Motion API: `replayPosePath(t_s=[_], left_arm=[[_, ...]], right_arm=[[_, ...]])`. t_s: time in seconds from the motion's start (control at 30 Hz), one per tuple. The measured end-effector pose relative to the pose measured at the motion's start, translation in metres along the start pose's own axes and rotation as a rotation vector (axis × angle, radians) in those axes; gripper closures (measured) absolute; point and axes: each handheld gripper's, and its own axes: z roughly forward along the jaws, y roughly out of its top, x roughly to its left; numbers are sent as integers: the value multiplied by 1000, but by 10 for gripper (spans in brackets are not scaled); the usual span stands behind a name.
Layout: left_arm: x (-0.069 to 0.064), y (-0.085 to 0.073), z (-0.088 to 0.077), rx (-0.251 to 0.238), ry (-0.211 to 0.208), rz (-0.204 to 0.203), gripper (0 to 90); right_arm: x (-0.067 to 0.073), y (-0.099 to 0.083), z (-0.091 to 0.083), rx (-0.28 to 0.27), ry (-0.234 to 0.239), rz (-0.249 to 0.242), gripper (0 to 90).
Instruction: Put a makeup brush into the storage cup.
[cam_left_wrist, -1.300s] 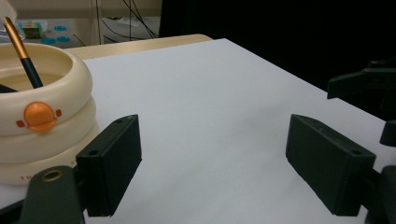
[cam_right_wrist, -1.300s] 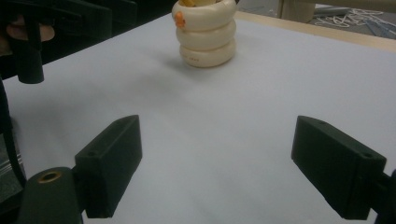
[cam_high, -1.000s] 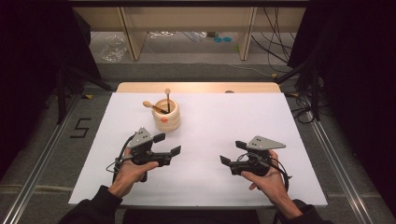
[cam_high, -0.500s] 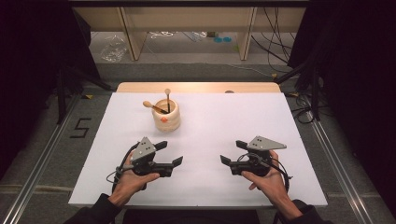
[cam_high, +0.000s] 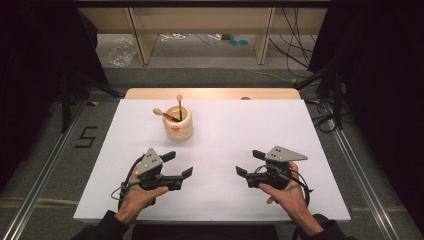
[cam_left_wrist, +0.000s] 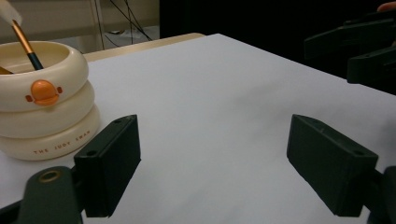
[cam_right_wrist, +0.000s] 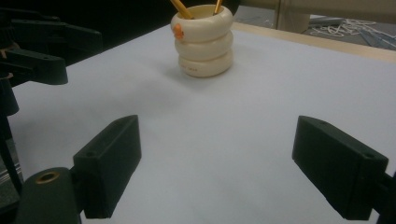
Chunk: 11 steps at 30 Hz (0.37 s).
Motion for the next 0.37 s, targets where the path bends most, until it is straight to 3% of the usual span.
replayPosePath(t_s=[0.13, 0.33, 0.37], left_arm=[[0, -2, 3, 13, -22, -1, 171], [1, -3, 3, 18, -12, -4, 170], [2, -3, 3, 17, -15, 12, 170]], right_arm=[[0, 0, 1, 9, 10, 7, 163], [1, -1, 2, 0, 12, 13, 163], [0, -1, 2, 13, 8, 8, 163]])
